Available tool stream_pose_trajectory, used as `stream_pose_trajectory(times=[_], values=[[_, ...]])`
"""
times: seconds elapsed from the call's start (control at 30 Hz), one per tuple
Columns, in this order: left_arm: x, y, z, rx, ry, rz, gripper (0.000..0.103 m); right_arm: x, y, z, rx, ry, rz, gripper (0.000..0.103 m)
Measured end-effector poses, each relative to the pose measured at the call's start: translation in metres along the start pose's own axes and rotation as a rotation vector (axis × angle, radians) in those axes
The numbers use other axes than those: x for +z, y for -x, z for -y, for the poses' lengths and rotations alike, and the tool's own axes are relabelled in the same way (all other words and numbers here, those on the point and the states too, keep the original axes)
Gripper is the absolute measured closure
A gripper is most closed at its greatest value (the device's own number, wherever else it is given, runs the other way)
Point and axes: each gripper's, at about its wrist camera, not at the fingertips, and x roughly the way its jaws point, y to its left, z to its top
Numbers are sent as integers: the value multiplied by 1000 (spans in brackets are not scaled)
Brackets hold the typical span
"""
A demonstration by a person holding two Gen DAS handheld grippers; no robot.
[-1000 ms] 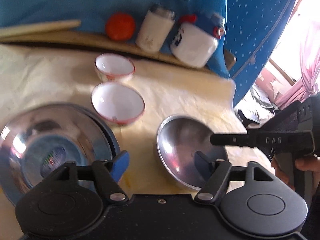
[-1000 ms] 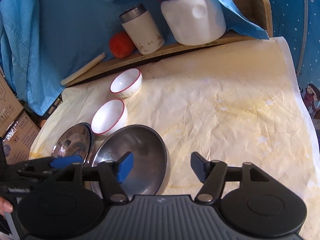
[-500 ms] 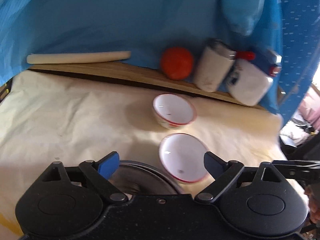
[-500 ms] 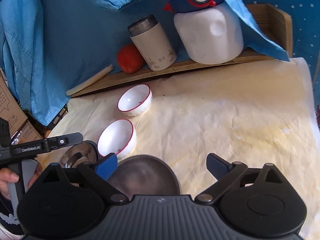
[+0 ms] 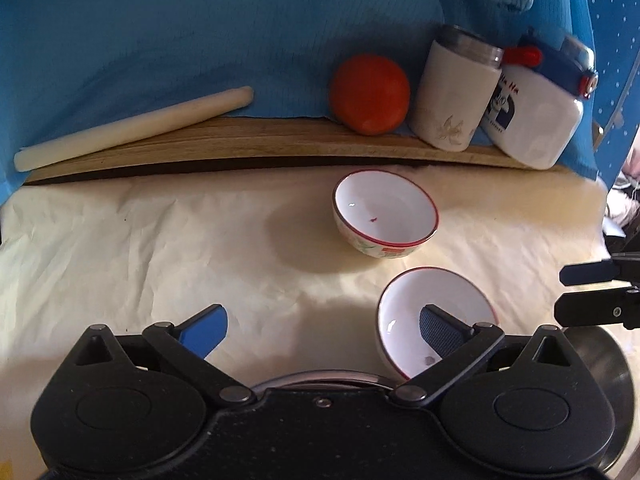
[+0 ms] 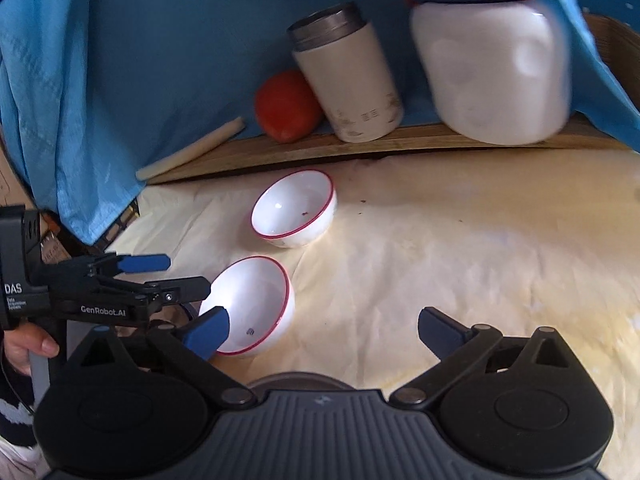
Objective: Organize plates and bowls
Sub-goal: 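Move the left gripper to the larger red-rimmed white bowl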
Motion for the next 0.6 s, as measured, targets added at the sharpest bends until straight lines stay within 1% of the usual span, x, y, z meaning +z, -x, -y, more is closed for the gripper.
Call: stream_pose_trajectory(times=[0.2,0.37,0.53,0.6], values=[[0,-8,-3,-4,-22,-19,1,4,-13,-12,6,47,-33,1],[-2,-14,-1,1,-54,-41,1,5,-22,-22,-15,83,-67,2],[-4,-18,2,9,-88,-64,1,6,-32,-29,-53,119,-121,8],[-5,-19,4,6,-107,-72,1,6,-35,-31,-70,130,-135,15]])
